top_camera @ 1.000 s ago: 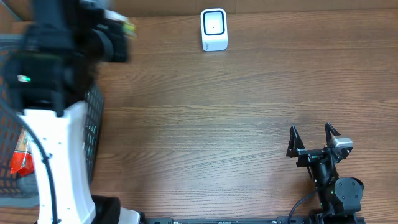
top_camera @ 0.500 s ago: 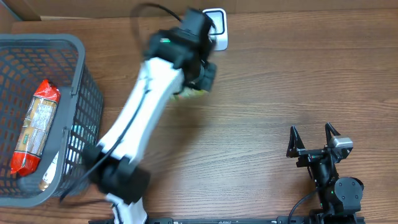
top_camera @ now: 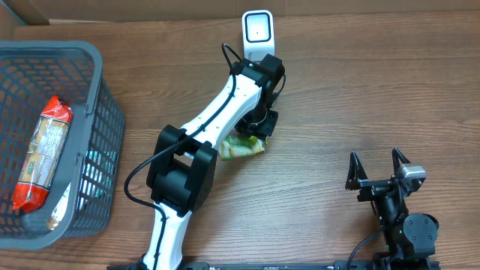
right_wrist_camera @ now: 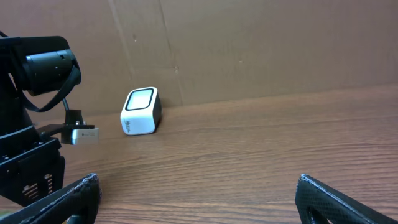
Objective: Scan the item barcode
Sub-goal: 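Lift the snack bag out and drop it on the table center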
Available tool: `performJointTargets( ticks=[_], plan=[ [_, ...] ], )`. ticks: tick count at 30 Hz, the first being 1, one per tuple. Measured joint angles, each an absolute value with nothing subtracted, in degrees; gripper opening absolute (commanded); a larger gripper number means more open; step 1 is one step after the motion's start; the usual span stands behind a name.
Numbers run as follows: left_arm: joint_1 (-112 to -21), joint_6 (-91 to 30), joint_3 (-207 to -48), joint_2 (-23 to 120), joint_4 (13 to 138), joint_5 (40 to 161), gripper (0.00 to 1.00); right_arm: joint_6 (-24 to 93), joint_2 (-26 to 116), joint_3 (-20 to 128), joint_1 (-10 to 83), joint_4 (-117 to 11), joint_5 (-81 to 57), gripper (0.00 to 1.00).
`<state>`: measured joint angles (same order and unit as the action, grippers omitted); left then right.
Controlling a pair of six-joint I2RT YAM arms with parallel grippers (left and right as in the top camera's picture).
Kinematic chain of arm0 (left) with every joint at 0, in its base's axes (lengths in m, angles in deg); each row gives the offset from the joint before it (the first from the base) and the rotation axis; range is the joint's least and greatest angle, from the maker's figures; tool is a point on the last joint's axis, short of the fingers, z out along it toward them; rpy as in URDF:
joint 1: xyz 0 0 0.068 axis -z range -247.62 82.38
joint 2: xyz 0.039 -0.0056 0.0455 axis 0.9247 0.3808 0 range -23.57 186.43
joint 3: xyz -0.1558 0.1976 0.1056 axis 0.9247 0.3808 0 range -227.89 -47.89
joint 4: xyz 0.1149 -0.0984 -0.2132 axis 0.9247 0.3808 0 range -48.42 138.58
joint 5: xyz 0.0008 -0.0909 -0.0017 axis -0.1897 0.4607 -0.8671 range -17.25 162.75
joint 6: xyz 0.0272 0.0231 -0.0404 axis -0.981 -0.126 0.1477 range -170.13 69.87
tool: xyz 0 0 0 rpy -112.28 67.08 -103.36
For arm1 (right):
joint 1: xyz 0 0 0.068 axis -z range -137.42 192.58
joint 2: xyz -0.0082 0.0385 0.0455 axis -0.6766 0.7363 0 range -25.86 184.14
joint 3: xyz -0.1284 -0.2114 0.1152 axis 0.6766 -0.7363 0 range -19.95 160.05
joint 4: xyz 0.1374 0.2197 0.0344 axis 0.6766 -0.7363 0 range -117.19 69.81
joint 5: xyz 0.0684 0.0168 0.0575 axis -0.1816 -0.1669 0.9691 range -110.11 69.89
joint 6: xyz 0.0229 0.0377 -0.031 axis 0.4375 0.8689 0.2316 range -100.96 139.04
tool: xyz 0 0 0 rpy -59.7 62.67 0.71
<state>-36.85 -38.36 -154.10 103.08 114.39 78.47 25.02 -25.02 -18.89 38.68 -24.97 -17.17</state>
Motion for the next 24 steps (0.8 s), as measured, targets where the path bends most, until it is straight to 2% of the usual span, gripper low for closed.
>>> performJointTargets(
  ticks=[4, 14, 17, 24],
  plan=[
    [-37.25, -38.25, -156.42, 103.1, 117.5, 78.54, 0.48, 25.07, -25.02, -18.89, 38.68, -24.95, -17.17, 1.0],
    [-40.26, -38.57, -189.82, 103.06, 134.28, 78.29, 0.48, 25.02, -25.02, -18.89, 38.68, -24.95, -17.17, 1.0],
    [-41.49, -38.71, -199.13, 102.12, 137.82, 77.27, 0.56, 25.02, -25.02, -18.89, 38.68, -24.97, -17.19, 1.0],
    [-48.2, -39.56, -204.9, 90.56, 138.04, 74.32, 0.59, 25.04, -25.02, -18.89, 38.68, -24.97, -17.17, 1.0]
  ],
)
